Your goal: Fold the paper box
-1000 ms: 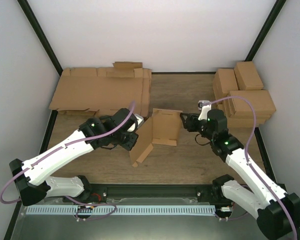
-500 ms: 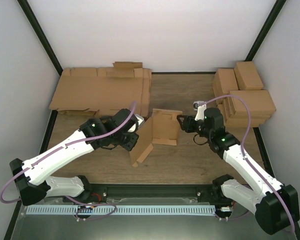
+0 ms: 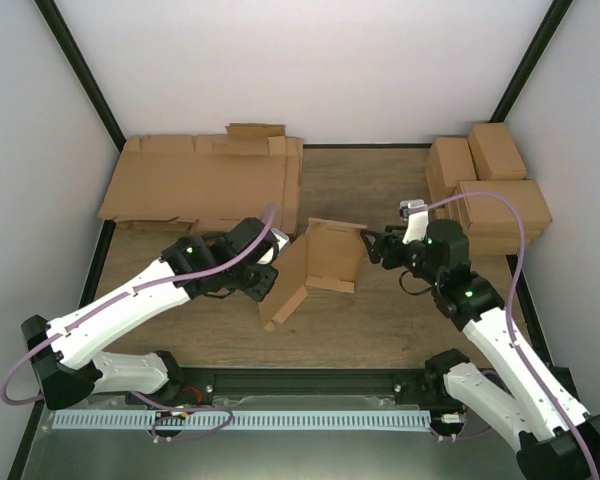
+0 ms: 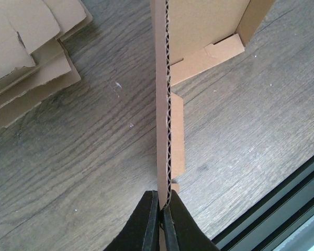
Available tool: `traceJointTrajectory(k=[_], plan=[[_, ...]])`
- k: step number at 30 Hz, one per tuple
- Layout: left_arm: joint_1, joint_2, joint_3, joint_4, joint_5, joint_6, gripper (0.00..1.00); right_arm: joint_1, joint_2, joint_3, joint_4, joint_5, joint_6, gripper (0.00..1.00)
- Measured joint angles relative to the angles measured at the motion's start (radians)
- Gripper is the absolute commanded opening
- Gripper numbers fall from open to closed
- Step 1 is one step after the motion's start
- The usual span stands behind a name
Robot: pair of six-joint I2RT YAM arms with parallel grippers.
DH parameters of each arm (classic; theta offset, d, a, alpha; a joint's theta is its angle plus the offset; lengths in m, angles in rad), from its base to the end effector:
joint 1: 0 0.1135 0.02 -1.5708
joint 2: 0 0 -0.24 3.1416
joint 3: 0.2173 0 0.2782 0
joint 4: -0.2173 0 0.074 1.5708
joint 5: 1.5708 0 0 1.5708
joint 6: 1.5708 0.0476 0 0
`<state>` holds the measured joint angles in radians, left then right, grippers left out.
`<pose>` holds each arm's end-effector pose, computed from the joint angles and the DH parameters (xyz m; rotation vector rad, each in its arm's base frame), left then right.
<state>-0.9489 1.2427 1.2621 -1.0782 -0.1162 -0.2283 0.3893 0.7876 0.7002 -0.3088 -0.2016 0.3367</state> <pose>0.1632 -0.2183 0.3002 0.8936 2.4858 -0.2560 0.2164 0.0991 0.2731 -0.1886 2.0113 0.6670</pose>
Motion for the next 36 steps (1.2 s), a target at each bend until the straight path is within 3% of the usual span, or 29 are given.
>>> traceJointTrajectory(k=[8,16,21,26,32,36], plan=[[0.000,0.001,0.000,0.001,-0.002,0.025,0.04,0.000,0.095,0.248,-0.072,-0.034,-0.068,0.74],[0.000,0.001,0.000,0.001,-0.011,0.047,0.04,0.000,0.447,0.514,-0.179,-0.199,-0.161,0.54],[0.000,0.001,0.000,0.000,-0.016,0.048,0.04,0.000,0.516,0.489,-0.229,-0.366,-0.190,0.42],[-0.001,0.001,0.000,-0.001,-0.024,0.047,0.04,0.002,0.494,0.417,-0.222,-0.483,-0.200,0.41],[-0.004,0.001,0.000,0.000,-0.030,0.042,0.04,0.035,0.437,0.348,-0.200,-0.482,-0.206,0.41],[-0.008,0.001,-0.001,-0.001,-0.029,0.037,0.04,0.092,0.429,0.312,-0.208,-0.399,-0.209,0.41]])
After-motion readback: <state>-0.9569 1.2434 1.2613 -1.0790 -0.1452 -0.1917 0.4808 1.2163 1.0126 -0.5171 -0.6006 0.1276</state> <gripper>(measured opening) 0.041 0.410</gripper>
